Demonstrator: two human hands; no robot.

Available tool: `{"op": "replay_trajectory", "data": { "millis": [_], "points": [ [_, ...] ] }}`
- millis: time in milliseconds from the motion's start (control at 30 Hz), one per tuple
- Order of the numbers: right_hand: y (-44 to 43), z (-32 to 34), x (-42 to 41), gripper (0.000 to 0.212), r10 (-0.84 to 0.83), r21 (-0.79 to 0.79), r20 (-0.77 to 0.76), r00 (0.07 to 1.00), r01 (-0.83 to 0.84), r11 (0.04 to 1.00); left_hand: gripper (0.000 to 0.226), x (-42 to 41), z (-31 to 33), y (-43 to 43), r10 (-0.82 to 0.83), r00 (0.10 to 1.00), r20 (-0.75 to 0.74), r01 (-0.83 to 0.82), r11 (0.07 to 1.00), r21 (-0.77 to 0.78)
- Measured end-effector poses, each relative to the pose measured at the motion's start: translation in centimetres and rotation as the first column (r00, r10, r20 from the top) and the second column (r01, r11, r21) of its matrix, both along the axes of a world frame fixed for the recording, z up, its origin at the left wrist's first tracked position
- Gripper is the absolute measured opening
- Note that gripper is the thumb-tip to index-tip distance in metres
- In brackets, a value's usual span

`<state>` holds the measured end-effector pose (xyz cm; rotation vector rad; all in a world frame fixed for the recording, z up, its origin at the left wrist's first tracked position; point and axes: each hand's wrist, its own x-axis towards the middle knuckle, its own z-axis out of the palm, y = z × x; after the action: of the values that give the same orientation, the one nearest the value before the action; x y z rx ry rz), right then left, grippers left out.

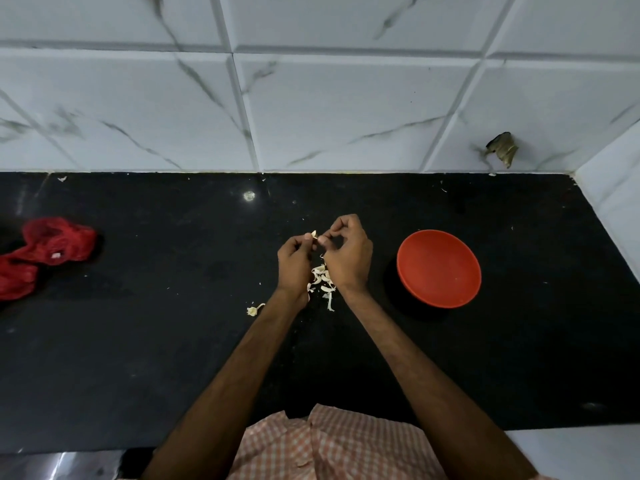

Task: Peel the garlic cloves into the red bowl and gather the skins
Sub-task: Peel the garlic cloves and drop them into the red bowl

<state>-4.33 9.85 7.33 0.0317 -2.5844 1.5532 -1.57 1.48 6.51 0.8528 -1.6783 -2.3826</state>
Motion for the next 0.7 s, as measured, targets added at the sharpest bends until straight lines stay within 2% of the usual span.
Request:
{"op": "replay_trajectory", "data": {
  "millis": [167, 267, 400, 567, 700],
  "points": [
    [0.4, 0.3, 0.0, 0.029, 0.092, -0.040, -0.018, 0.996, -0.092, 0.995, 0.020, 0.3, -0.4, -0.9, -0.048, 0.999, -0.005, 0.048, 0.990, 0.135],
    [0.6, 0.4, 0.0, 0.026, 0.125, -0.083, 0.000, 0.992, -0.124, 0.989, 0.018, 0.4, -0.6, -1.1, -0.058, 0.998, -0.020, 0.060, 0.987, 0.149],
    [0.9, 0.7, -0.3, 0.025, 0.168, -0.114, 0.002, 0.986, -0.166, 0.979, 0.015, 0.5, -0.4, -1.1, -0.067, 0.997, -0.043, 0.070, 0.994, 0.085],
    [1.5, 1.3, -1.0, 0.026, 0.231, -0.133, 0.020, 0.973, -0.226, 0.965, 0.017, 0.6, -0.1, -1.4, -0.093, 0.994, -0.053, 0.088, 0.991, -0.100],
    [1.9, 1.4, -1.5, 0.028, 0.286, -0.117, 0.068, 0.956, -0.277, 0.954, 0.019, 0.6, -0.2, -1.7, -0.096, 0.994, -0.057, 0.090, 0.991, -0.097]
  ]
}}
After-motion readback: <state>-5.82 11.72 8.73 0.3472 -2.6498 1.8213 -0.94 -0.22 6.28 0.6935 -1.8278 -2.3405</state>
